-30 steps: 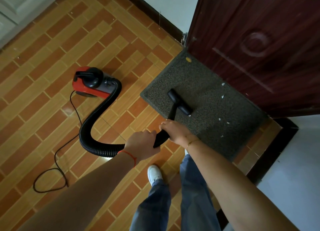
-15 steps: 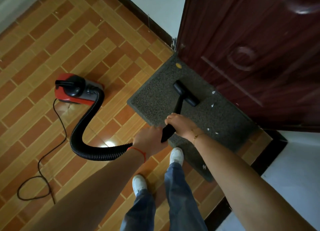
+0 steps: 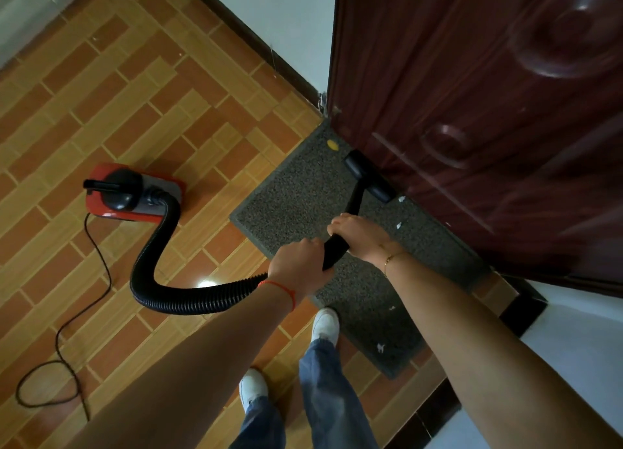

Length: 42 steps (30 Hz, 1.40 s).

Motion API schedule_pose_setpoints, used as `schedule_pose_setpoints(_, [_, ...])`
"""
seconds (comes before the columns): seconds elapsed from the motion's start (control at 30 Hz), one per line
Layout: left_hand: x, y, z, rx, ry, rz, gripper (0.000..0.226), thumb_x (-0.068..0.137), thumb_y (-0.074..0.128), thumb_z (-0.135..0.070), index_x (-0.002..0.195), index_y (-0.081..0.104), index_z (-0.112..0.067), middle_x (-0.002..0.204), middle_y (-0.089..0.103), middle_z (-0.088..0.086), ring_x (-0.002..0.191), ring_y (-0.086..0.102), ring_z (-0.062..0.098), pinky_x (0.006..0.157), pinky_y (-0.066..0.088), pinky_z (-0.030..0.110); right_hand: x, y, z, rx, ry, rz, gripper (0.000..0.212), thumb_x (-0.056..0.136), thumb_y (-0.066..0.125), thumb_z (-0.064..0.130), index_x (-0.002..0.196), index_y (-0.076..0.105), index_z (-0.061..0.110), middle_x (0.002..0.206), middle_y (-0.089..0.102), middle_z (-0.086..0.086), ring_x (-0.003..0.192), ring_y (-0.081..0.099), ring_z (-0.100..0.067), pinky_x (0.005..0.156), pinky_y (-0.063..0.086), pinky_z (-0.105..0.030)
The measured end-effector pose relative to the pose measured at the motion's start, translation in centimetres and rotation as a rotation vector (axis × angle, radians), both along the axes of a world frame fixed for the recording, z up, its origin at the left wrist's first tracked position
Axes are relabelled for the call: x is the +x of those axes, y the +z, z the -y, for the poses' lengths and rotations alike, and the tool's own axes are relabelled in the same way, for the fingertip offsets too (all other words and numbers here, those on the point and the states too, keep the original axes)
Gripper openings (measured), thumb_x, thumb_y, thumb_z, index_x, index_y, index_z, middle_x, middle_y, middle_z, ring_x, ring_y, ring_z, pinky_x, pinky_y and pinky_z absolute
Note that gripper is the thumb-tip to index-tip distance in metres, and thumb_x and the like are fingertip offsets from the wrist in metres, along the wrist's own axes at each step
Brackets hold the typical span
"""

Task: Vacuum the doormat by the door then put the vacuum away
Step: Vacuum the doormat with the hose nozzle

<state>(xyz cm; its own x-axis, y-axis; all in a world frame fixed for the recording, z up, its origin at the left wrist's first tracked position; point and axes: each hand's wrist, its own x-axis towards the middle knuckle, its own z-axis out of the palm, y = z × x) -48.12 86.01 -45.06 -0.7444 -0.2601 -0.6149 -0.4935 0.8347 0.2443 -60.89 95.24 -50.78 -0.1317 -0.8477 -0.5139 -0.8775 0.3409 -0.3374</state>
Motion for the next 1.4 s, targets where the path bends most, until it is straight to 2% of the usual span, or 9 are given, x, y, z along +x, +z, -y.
schedule_pose_setpoints(0.23, [-0.9, 0.1, -1.2, 0.003, -0.013, -0.029, 0.027, 0.09, 0.052, -0.038, 0.106, 0.055, -0.016, 0.071, 0.048, -0.005, 0.061, 0.051, 0.017, 0.052, 0.038, 0.028, -1.2, 0.2, -1.1, 0.007, 0.014, -0.003, 0.018, 0.09, 0.052, 0.0, 0.102, 0.059, 0.012, 0.109, 0.059, -0.003, 0.113, 0.055, -0.02, 0.087, 0.052, -0.041])
schedule_pose_setpoints(0.5, [2.8, 0.9, -0.3, 0.01, 0.008, -0.091, 0.028, 0.089, 0.053, -0.04, 0.106, 0.054, -0.018, 0.07, 0.046, -0.008, 0.062, 0.052, 0.016, 0.052, 0.038, 0.027, 2.3, 1.6, 0.0, 0.009, 0.015, -0.004, 0.014, 0.093, 0.051, 0.006, 0.103, 0.059, 0.013, 0.11, 0.059, -0.002, 0.108, 0.057, -0.019, 0.084, 0.052, -0.04])
schedule_pose_setpoints(0.63, [6.7, 1.1, 0.7, -0.011, 0.006, -0.059, 0.027, 0.09, 0.051, -0.04, 0.102, 0.054, -0.016, 0.064, 0.042, -0.008, 0.058, 0.052, 0.017, 0.048, 0.036, 0.026, 6.1, 2.1, 1.2, 0.009, 0.028, -0.007, 0.016, 0.091, 0.054, 0.003, 0.102, 0.059, 0.012, 0.112, 0.06, -0.002, 0.105, 0.059, -0.02, 0.076, 0.05, -0.034])
schedule_pose_setpoints(0.8, [12.8, 1.5, 2.3, -0.004, 0.03, -0.02, 0.026, 0.09, 0.049, -0.038, 0.101, 0.055, -0.016, 0.064, 0.043, -0.006, 0.056, 0.049, 0.016, 0.047, 0.037, 0.027, 12.4, 2.3, 2.9, -0.002, 0.023, 0.018, 0.016, 0.091, 0.051, 0.002, 0.1, 0.059, 0.012, 0.11, 0.06, -0.003, 0.105, 0.059, -0.02, 0.075, 0.051, -0.035])
schedule_pose_setpoints(0.97, [19.5, 1.9, 4.3, -0.02, 0.021, 0.018, 0.028, 0.09, 0.051, -0.038, 0.106, 0.055, -0.016, 0.064, 0.042, -0.006, 0.05, 0.042, 0.011, 0.041, 0.027, 0.024, 19.1, 2.0, 4.8, -0.043, 0.022, 0.035, 0.02, 0.091, 0.051, 0.001, 0.103, 0.06, 0.014, 0.11, 0.06, -0.002, 0.103, 0.06, -0.02, 0.067, 0.042, -0.029])
schedule_pose_setpoints(1.1, [24.3, 2.4, 5.6, -0.037, -0.01, 0.022, 0.032, 0.091, 0.05, -0.04, 0.112, 0.053, -0.015, 0.065, 0.043, -0.006, 0.055, 0.047, 0.015, 0.044, 0.03, 0.025, 24.1, 2.2, 6.0, -0.049, 0.018, 0.054, 0.022, 0.089, 0.054, -0.002, 0.102, 0.06, 0.013, 0.111, 0.061, -0.002, 0.101, 0.062, -0.02, 0.066, 0.04, -0.026])
schedule_pose_setpoints(1.27, [29.2, 3.2, 6.7, -0.068, -0.039, 0.017, 0.032, 0.092, 0.049, -0.041, 0.109, 0.053, -0.014, 0.068, 0.045, -0.004, 0.06, 0.05, 0.019, 0.052, 0.038, 0.029, 28.9, 2.6, 7.3, -0.039, 0.021, 0.048, 0.022, 0.088, 0.054, -0.004, 0.1, 0.059, 0.014, 0.107, 0.06, -0.002, 0.095, 0.063, -0.022, 0.068, 0.052, -0.033])
schedule_pose_setpoints(1.4, [32.1, 3.5, 7.5, -0.064, -0.02, 0.022, 0.032, 0.09, 0.051, -0.04, 0.109, 0.053, -0.014, 0.064, 0.04, -0.006, 0.057, 0.047, 0.017, 0.052, 0.039, 0.029, 31.7, 2.7, 8.2, -0.037, 0.032, 0.071, 0.023, 0.088, 0.054, -0.005, 0.099, 0.06, 0.014, 0.106, 0.06, -0.001, 0.099, 0.061, -0.02, 0.069, 0.048, -0.03])
